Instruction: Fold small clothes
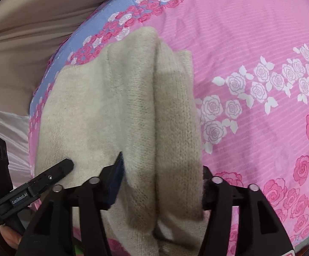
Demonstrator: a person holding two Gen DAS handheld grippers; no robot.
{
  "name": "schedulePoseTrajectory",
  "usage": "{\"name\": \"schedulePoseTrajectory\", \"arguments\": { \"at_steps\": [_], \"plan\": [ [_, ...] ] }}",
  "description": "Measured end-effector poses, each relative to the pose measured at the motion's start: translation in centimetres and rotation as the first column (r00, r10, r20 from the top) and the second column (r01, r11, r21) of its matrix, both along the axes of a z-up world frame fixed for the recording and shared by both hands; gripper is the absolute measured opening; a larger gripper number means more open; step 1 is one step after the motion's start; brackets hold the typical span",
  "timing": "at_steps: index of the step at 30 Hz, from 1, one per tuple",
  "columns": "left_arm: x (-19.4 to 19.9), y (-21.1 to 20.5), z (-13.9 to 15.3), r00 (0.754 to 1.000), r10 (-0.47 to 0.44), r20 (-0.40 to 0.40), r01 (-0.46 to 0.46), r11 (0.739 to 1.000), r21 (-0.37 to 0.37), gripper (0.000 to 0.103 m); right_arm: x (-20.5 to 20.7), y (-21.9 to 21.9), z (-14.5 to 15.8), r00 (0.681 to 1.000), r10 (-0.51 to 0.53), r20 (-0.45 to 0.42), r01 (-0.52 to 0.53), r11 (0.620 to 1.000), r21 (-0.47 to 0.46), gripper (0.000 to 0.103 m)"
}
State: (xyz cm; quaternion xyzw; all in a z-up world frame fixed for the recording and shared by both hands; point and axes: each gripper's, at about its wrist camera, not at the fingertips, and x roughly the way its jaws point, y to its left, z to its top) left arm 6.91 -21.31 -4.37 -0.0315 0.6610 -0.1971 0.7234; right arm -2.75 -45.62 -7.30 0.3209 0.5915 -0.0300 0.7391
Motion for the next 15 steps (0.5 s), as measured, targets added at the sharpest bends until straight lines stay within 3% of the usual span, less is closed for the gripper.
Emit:
{"name": "schedulePoseTrajectory", "arguments": {
  "at_steps": [3,4,7,11,15],
  "plan": [
    [0.2,0.2,-0.5,1.000,0.012,0.000,-0.012,1.000,0.013,0.066,0.1,0.1,-0.3,1.000,-0.007,0.002,0.007,0.999,0.036,0.060],
    [0.2,0.3,-0.6,1.000,0.013,-0.001,-0.013,1.000,0.013,0.066,0.2,0.2,-0.1,1.000,-0.004,0.006,0.003,0.999,0.034,0.053],
    [0.3,0.2,0.0,1.000,0.002,0.002,-0.002,1.000,-0.003,0.055,0.2,0.5,1.1,1.000,0.013,0.020,-0.013,1.000,0.001,0.039],
    [0.3,0.0,2.3,0.999,-0.030,0.035,0.031,0.999,-0.029,0.048,0.3,1.1,4.2,0.997,0.011,0.075,-0.008,0.999,-0.037,0.036],
    [0.2,-0.2,6.0,0.991,-0.063,0.116,0.070,0.996,-0.051,0.047,0.6,1.5,8.2,0.989,0.016,0.144,-0.004,0.996,-0.086,0.035]
  ]
}}
